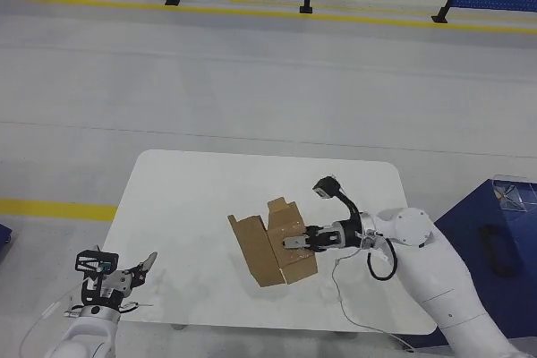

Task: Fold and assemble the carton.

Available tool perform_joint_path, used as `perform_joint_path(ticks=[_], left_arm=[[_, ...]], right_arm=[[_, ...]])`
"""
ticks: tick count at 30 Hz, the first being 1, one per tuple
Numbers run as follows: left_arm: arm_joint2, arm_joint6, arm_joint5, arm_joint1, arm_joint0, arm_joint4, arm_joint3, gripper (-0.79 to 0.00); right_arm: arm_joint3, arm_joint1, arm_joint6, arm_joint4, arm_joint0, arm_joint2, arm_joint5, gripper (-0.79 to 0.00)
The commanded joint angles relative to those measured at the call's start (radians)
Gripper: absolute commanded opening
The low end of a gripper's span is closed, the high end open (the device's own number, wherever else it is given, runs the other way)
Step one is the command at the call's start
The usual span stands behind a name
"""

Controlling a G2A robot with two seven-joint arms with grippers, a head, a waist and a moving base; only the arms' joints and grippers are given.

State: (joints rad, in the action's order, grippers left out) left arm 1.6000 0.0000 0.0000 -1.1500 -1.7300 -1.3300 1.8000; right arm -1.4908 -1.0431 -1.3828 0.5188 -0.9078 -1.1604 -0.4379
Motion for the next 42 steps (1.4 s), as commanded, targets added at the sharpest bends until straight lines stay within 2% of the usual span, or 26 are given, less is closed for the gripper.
perform_joint_path(ticks=[1,5,11,25,27,29,32,35,39,42], left_arm=[[0.0,0.0,0.0,0.0,0.0,0.0,0.0,0.0],[0.0,0.0,0.0,0.0,0.0,0.0,0.0,0.0],[0.0,0.0,0.0,0.0,0.0,0.0,0.0,0.0],[0.0,0.0,0.0,0.0,0.0,0.0,0.0,0.0],[0.0,0.0,0.0,0.0,0.0,0.0,0.0,0.0],[0.0,0.0,0.0,0.0,0.0,0.0,0.0,0.0],[0.0,0.0,0.0,0.0,0.0,0.0,0.0,0.0],[0.0,0.0,0.0,0.0,0.0,0.0,0.0,0.0],[0.0,0.0,0.0,0.0,0.0,0.0,0.0,0.0],[0.0,0.0,0.0,0.0,0.0,0.0,0.0,0.0]], right_arm=[[-0.264,0.044,-0.006,0.052,-0.107,-0.166,0.006,-0.785],[-0.478,0.078,0.017,0.12,-0.225,-0.333,-0.017,-0.785],[-0.578,0.097,0.076,0.116,-0.331,-0.435,-0.075,-0.785],[-0.572,0.097,0.09,0.121,-0.34,-0.435,-0.074,-0.785],[-0.526,0.09,0.163,0.219,-0.37,-0.402,-0.064,-0.785],[-0.504,0.082,0.185,0.276,-0.384,-0.351,-0.081,-0.785],[-0.478,0.061,0.226,0.498,-0.392,-0.211,-0.06,-0.785],[-0.466,0.029,0.201,0.861,-0.374,-0.038,0.044,-0.785],[-0.438,-0.022,0.158,1.394,-0.347,0.169,0.325,-0.785],[-0.412,-0.057,0.199,1.666,-0.329,0.278,0.506,-0.785]])
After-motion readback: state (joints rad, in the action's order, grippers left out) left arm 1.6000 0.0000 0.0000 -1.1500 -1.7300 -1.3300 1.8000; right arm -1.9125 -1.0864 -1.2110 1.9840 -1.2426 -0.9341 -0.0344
